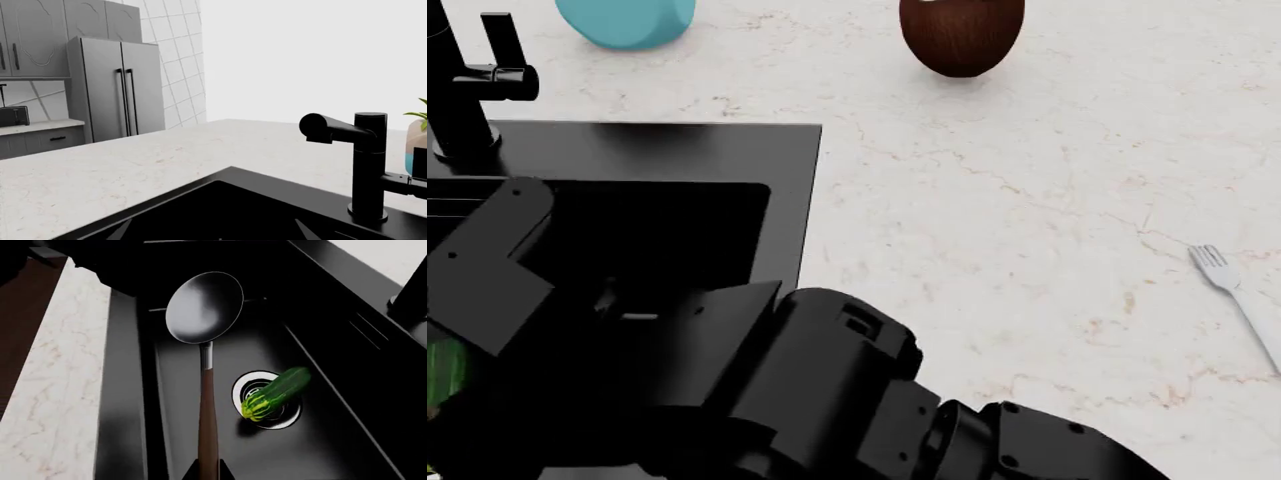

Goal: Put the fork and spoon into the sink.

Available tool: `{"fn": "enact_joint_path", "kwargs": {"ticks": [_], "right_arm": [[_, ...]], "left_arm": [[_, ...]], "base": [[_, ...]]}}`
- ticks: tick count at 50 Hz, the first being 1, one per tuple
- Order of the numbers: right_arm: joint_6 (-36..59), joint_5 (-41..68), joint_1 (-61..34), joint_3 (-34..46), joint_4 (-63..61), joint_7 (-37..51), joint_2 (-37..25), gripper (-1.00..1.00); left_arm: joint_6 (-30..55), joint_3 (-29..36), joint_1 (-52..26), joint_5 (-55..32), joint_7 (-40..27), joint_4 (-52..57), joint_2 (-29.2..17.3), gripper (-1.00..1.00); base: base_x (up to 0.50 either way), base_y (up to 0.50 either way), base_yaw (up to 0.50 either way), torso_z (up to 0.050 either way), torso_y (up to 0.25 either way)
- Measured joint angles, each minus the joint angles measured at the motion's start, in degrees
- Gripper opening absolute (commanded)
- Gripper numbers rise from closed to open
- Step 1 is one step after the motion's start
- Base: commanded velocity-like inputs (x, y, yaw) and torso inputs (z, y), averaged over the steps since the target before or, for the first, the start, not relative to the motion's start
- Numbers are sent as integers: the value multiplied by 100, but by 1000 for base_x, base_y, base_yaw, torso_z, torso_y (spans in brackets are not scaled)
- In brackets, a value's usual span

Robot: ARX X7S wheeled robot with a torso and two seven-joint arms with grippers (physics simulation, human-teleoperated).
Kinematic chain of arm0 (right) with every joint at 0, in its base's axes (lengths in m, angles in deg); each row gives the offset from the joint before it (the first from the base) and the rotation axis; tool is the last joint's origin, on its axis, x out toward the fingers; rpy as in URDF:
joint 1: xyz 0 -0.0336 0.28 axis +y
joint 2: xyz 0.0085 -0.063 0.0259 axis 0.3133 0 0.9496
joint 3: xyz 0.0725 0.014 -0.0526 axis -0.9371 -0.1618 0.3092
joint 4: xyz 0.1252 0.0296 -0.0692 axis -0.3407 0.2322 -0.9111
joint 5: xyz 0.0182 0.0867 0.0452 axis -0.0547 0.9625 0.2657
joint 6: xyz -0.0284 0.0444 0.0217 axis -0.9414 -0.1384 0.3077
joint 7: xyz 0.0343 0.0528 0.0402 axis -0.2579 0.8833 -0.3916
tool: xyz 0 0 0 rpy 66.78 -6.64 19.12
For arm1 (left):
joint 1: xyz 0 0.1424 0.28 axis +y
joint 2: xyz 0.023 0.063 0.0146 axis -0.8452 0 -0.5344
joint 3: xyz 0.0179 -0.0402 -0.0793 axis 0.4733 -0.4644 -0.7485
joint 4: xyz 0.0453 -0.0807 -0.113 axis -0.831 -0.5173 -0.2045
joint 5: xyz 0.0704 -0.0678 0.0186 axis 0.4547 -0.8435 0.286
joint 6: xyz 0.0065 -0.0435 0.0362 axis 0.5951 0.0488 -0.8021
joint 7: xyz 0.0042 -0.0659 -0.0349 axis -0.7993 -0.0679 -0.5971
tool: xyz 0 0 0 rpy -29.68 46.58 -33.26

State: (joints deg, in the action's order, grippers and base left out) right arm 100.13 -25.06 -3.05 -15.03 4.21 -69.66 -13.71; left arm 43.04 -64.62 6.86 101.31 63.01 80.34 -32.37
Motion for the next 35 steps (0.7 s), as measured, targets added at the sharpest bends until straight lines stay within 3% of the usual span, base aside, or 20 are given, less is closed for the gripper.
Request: {"fn": "enact_joint_path", "kwargs": {"ticks": [24, 25, 35], "right_arm": [[-253, -363, -23, 574, 615, -6, 291, -100], [-256, -363, -29, 589, 643, -5, 297, 100], [-291, -330, -86, 673, 739, 43, 299, 100]], "left_arm": [[96, 20, -33, 23, 39, 42, -8, 100], [111, 28, -38, 33, 41, 50, -12, 100], [212, 79, -64, 121, 82, 111, -27, 100]], "base": [[0, 0, 0, 0, 0], [0, 0, 0, 0, 0], [0, 0, 0, 0, 0]]}}
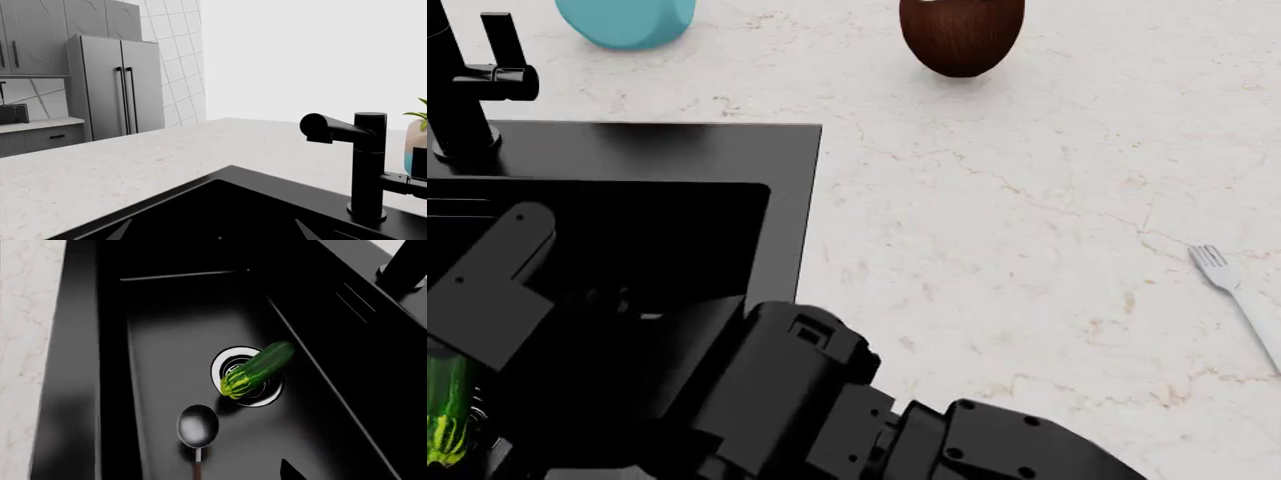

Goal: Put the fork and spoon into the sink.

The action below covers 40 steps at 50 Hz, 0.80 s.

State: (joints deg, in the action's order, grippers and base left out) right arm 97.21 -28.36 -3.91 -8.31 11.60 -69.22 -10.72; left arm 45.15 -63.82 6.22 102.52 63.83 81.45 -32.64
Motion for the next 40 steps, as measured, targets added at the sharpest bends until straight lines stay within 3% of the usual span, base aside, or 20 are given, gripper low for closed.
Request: {"fn": "enact_joint_path", "kwargs": {"ticks": [9, 23, 40], "right_arm": [[52, 236, -123, -179, -324, 227, -226, 100], [259, 812, -277, -769, -1274, 917, -1124, 100], [336, 1839, 2, -1638, -3056, 2731, -2345, 100]], "left_arm": [[6, 16, 2, 61, 37, 4, 19, 100], [-229, -90, 60, -40, 18, -142, 96, 100], [-244, -44, 59, -79, -42, -190, 62, 100]], "base": [[0, 0, 0, 0, 0], [0, 0, 0, 0, 0], [0, 0, 0, 0, 0]]}}
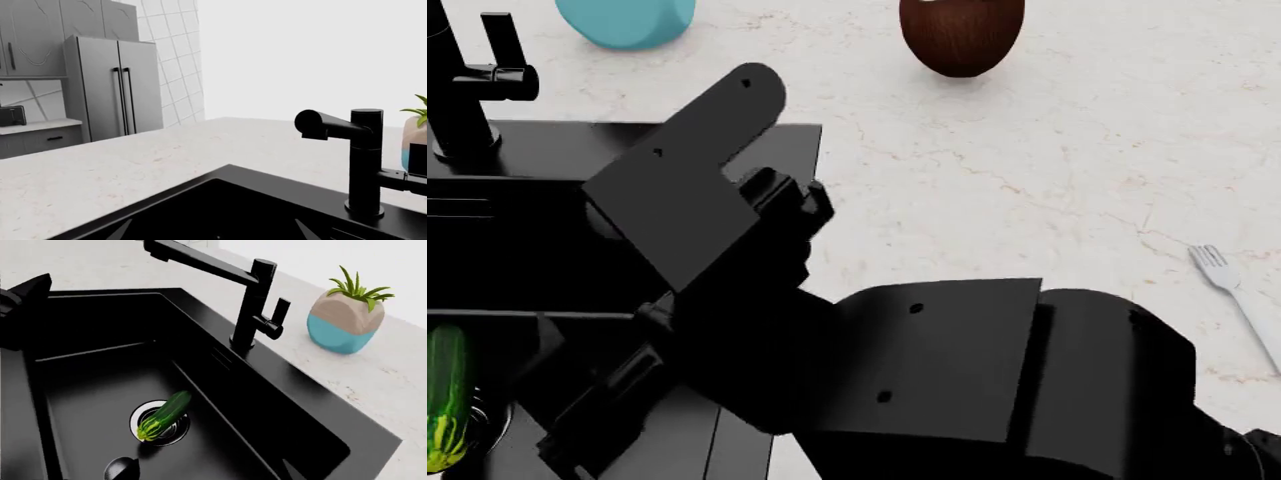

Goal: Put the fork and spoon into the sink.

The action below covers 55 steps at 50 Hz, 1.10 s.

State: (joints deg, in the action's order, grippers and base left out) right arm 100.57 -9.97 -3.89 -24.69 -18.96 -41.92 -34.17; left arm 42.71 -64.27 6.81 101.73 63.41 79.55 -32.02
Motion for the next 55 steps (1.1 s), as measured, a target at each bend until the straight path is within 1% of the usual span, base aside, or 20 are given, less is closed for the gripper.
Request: {"fn": "enact_joint_path", "kwargs": {"ticks": [12, 24, 31, 41, 48, 55], "right_arm": [[-93, 831, 120, -668, -1136, 1387, -995, 100], [-481, 1210, 459, -1316, -1840, 2284, -2011, 100], [-649, 1294, 740, -1555, -1968, 2671, -2551, 100], [-614, 1585, 835, -1779, -2066, 3169, -3308, 100], [-511, 2043, 684, -1931, -2066, 3430, -3781, 100], [-248, 2530, 329, -2017, -1853, 3605, -4110, 100]], "left_arm": [[169, 131, -56, 128, -1, 68, -98, 100], [94, 78, -26, 109, -14, 44, -90, 100], [10, 2, 2, 50, -20, -1, -70, 100], [-16, -40, 1, 15, -25, -28, -78, 100], [-27, -64, 6, -3, -34, -43, -79, 100], [-82, -107, 45, -44, -54, -66, -61, 100]], "base": [[0, 0, 0, 0, 0], [0, 0, 0, 0, 0], [0, 0, 0, 0, 0], [0, 0, 0, 0, 0], [0, 0, 0, 0, 0], [0, 0, 0, 0, 0]]}}
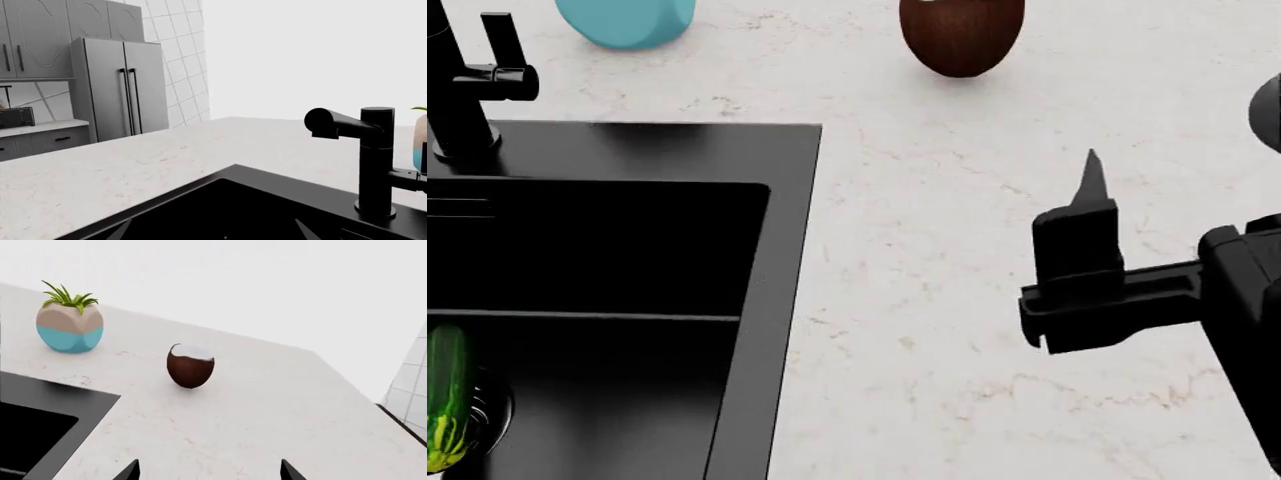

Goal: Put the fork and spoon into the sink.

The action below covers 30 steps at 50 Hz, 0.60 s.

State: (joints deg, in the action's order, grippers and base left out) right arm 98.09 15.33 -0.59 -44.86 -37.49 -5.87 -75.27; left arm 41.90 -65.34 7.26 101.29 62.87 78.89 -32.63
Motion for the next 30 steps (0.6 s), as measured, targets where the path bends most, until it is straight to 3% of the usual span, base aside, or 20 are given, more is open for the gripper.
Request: {"fn": "enact_joint_path", "kwargs": {"ticks": [15, 30], "right_arm": [[1032, 999, -985, 111, 1358, 3, -328, 100], [2166, 968, -1865, 544, 2917, -285, 107, 100]], "left_arm": [[172, 119, -24, 87, -1, 87, -52, 100], [160, 99, -8, 74, -2, 72, -48, 100]], "base": [[0, 0, 0, 0, 0], [0, 0, 0, 0, 0]]}}
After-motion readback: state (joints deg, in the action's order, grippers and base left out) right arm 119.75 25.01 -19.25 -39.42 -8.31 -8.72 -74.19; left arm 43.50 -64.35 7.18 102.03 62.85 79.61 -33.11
